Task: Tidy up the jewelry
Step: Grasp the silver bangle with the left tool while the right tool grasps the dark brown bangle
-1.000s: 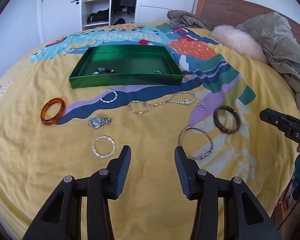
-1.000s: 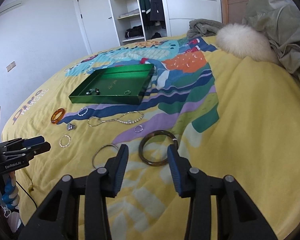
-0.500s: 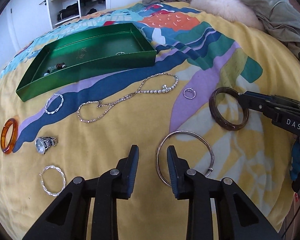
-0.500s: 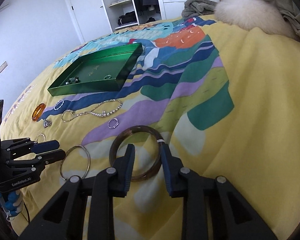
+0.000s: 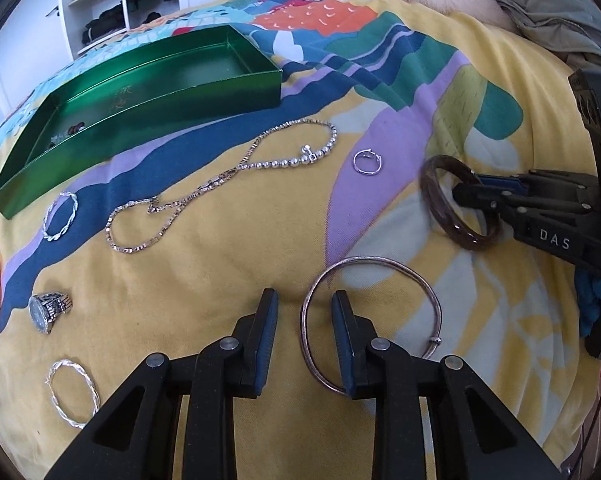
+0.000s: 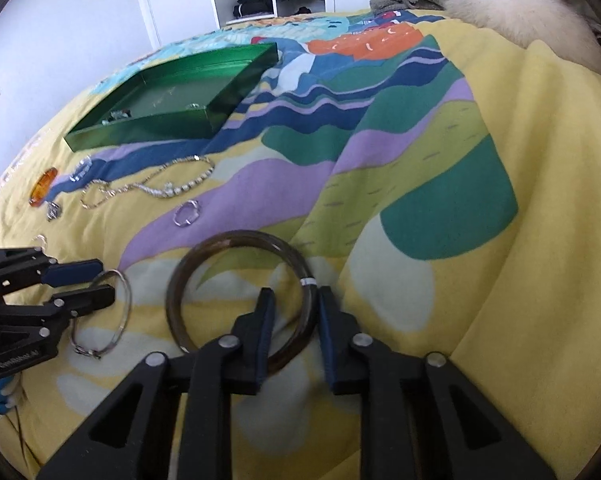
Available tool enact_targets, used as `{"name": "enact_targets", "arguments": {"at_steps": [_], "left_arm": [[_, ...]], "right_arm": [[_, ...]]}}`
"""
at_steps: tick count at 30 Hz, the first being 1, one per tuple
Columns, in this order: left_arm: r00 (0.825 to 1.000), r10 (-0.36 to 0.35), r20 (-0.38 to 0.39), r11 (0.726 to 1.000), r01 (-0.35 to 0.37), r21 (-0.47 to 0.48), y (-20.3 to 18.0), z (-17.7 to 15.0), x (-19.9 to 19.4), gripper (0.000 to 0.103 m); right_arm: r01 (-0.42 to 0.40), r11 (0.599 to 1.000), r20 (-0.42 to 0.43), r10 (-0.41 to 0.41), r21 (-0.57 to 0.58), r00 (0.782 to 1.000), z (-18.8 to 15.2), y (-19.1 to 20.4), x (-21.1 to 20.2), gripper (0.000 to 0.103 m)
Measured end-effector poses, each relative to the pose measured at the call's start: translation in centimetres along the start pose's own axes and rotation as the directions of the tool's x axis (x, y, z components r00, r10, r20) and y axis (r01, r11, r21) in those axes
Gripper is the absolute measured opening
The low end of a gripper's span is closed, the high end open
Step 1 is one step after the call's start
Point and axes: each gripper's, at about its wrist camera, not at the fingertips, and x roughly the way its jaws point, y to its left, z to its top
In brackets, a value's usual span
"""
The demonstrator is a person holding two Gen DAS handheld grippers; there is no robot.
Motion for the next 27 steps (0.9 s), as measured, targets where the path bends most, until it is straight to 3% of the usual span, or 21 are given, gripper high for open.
{"name": "enact_targets", "arguments": {"at_steps": [5,12,17,27], "left_arm": [[1.000,0.015,-0.014,0.999,-0.015,0.049,-0.7,0.4,0.6,0.025],[0.999,0.052,0.007,0.992,-0.053,0.115,-2.5,0.4,0.9,0.005],[0.992,0.119,0.040,0.985,-0.123,0.121,-3.5,0.4,0.4,0.005],[0.979,0.171,0.113,0.979,-0.182,0.096,-4.5,-0.9,-3.8,0.004]], "right_arm": [[0.084,0.996,-0.002,-0.084,-0.034,0.996,-0.3,0.2,-0.4,0.009],[0.135,0.991,0.052,-0.135,0.004,0.989,-1.3,-0.1,-2.2,0.009],[0.148,0.989,0.096,-0.150,0.033,0.984,-1.8,-0.4,-3.9,0.008],[0.197,0.977,0.163,-0.208,0.079,0.965,-3.3,-0.9,-8.5,0.008]]}}
